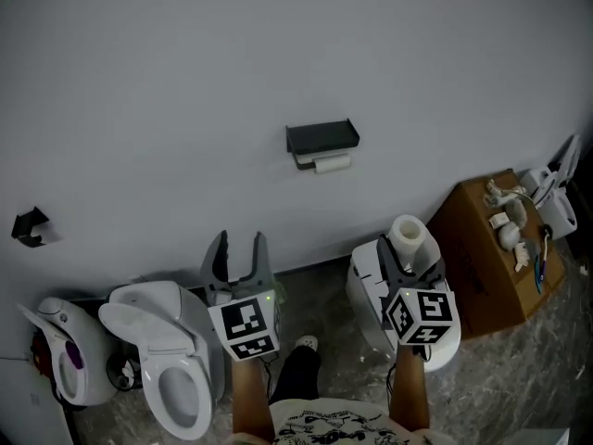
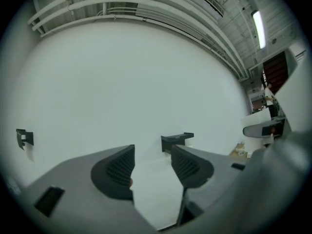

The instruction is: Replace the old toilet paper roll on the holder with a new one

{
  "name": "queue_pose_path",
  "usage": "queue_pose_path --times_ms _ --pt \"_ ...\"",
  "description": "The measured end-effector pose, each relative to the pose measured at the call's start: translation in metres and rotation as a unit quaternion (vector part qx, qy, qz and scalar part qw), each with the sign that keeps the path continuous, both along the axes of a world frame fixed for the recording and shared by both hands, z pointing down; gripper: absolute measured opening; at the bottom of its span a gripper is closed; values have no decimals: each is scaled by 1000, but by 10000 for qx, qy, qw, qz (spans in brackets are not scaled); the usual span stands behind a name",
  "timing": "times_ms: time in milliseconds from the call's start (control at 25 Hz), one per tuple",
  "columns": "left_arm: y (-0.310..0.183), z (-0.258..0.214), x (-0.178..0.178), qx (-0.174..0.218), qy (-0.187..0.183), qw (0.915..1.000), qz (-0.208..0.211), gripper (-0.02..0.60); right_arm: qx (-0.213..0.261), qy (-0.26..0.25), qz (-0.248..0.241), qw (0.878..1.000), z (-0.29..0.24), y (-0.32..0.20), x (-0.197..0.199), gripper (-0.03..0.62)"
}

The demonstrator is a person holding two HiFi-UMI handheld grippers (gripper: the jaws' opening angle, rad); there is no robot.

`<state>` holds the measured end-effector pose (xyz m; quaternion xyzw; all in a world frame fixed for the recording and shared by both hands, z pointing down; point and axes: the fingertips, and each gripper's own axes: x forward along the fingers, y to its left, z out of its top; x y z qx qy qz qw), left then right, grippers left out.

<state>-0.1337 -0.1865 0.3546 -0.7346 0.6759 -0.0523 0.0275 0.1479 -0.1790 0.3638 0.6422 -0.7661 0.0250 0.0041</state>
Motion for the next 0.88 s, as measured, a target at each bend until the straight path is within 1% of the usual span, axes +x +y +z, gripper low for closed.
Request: queue_pose_path --times_ms 120,280,440,680,880 --pt "-36 -4 2 5 12 10000 91 216 8 32 69 10000 -5 -32 2 305" --pt "-82 -9 9 -21 -139 9996 263 216 34 77 136 9999 -11 -70 3 305" --pt "-120 -11 14 -4 -180 9990 414 216 42 115 220 9997 -12 -102 4 305" --pt "-157 -12 19 23 -316 9976 609 216 9 86 396 9992 -9 -133 5 305" --pt "-172 -6 20 -33 -375 9971 664 216 -32 56 496 9987 -2 -144 6 305"
